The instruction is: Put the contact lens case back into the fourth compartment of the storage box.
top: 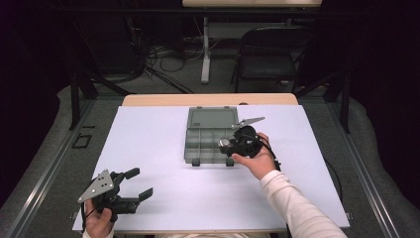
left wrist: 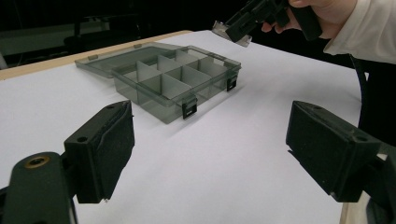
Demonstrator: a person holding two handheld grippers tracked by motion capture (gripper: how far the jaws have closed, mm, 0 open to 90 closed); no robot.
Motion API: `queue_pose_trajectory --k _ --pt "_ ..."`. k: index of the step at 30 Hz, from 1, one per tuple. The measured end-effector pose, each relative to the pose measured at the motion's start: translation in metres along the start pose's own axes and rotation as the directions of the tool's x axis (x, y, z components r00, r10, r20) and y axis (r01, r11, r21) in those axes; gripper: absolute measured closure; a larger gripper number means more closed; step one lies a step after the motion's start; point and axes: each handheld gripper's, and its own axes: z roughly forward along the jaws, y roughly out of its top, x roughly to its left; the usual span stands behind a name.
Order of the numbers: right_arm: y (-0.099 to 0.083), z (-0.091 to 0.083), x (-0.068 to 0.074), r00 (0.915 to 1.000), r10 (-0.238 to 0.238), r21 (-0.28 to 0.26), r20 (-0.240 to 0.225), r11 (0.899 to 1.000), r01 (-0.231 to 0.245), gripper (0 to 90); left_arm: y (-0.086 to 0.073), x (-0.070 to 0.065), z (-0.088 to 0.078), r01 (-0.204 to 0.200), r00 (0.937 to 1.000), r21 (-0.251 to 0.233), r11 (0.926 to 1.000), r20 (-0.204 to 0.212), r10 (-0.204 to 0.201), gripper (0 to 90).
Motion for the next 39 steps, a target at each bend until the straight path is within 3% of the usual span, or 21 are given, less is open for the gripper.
queue_pose_trajectory --k 17,18,20,26,35,36,39 --pt "0.013 0.016 -0.019 0.9995 0.028 0.001 0.015 1.000 -0.028 48.7 0.002 -0.001 0.003 -0.016 0.9998 0.004 0.9999 0.009 0.016 16.1" --pt "0.015 0.019 -0.023 0.9993 0.034 -0.001 0.018 0.999 -0.034 48.7 0.002 0.000 0.003 -0.016 0.9994 0.002 0.9999 0.029 0.016 16.1" --pt "0.016 0.021 -0.025 0.9990 0.039 -0.001 0.023 0.999 -0.039 48.7 0.002 -0.001 0.004 -0.015 0.9998 0.003 0.9999 0.013 0.015 16.1" --pt "0.022 0.034 -0.039 0.9973 0.055 0.015 0.047 0.998 -0.056 48.7 0.002 -0.001 0.005 -0.016 0.9997 0.002 0.9999 0.016 0.016 16.1" --pt "0.032 0.054 -0.045 0.9949 0.057 0.034 0.084 0.998 -0.060 48.7 0.001 -0.001 0.003 -0.018 0.9995 0.004 0.9998 0.028 0.017 16.1" --pt "0.032 0.054 -0.045 0.9949 0.057 0.034 0.084 0.998 -0.060 48.7 0.002 -0.002 0.002 -0.020 0.9998 0.006 0.9998 0.008 0.020 16.1" --pt "0.032 0.060 -0.048 0.9937 0.064 0.030 0.092 0.997 -0.067 48.7 0.002 -0.001 0.002 -0.021 0.9997 0.004 0.9998 0.012 0.021 16.1"
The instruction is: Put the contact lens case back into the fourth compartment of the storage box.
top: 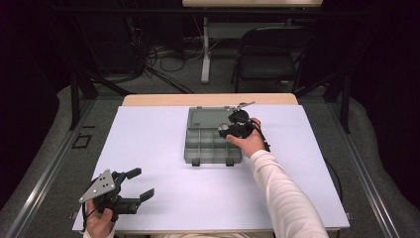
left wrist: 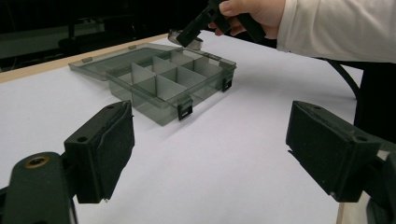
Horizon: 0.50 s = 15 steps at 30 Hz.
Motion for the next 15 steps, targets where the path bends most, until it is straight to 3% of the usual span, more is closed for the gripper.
queue_pose_trajectory --k 15 --pt "-0.003 0.005 -0.015 0.9989 0.034 0.007 0.031 0.999 -0.034 48.6 0.000 0.000 0.001 0.003 1.0000 0.001 1.0000 0.001 -0.003 16.1"
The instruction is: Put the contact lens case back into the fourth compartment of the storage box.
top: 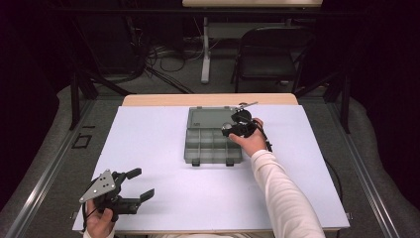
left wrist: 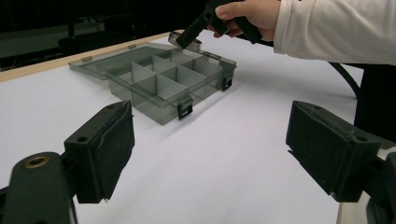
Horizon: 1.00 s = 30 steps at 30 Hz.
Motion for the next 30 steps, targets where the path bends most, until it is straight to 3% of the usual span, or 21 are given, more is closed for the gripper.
queue_pose_trajectory --k 5,7,8,24,30 --pt "-0.0011 0.0002 -0.0056 1.0000 0.007 -0.001 -0.003 1.000 -0.007 48.6 -0.0001 0.0000 -0.0009 -0.002 1.0000 0.000 1.0000 -0.007 0.002 16.1" --pt "-0.0016 0.0009 -0.0071 1.0000 0.008 -0.002 -0.005 1.000 -0.008 48.6 -0.0002 0.0006 -0.0005 0.002 1.0000 0.000 1.0000 0.009 -0.002 16.1" --pt "-0.0019 0.0012 -0.0073 0.9999 0.010 0.000 -0.006 1.000 -0.010 48.6 -0.0001 -0.0002 -0.0004 0.000 1.0000 0.002 1.0000 -0.004 0.000 16.1" --pt "-0.0056 0.0081 -0.0097 0.9999 0.012 0.017 -0.003 1.000 -0.012 48.5 0.0004 0.0007 0.0017 -0.004 1.0000 0.001 1.0000 0.005 0.004 16.1" --pt "-0.0045 0.0053 -0.0104 0.9997 0.022 -0.012 -0.007 1.000 -0.022 41.9 0.0005 0.0017 0.0035 -0.001 0.9999 0.000 1.0000 0.013 0.001 16.1"
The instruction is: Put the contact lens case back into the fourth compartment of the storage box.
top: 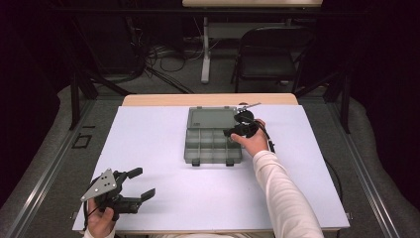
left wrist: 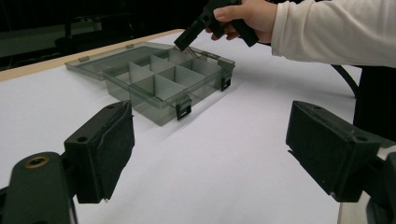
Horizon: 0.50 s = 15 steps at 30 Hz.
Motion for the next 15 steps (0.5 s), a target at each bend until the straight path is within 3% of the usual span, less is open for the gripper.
queue_pose_trajectory --k 15 --pt "0.0027 -0.0069 0.0027 0.9999 0.013 -0.064 -0.003 0.998 -0.014 26.5 0.0012 0.0011 0.0021 -0.007 1.0000 0.002 1.0000 0.004 0.007 16.1"
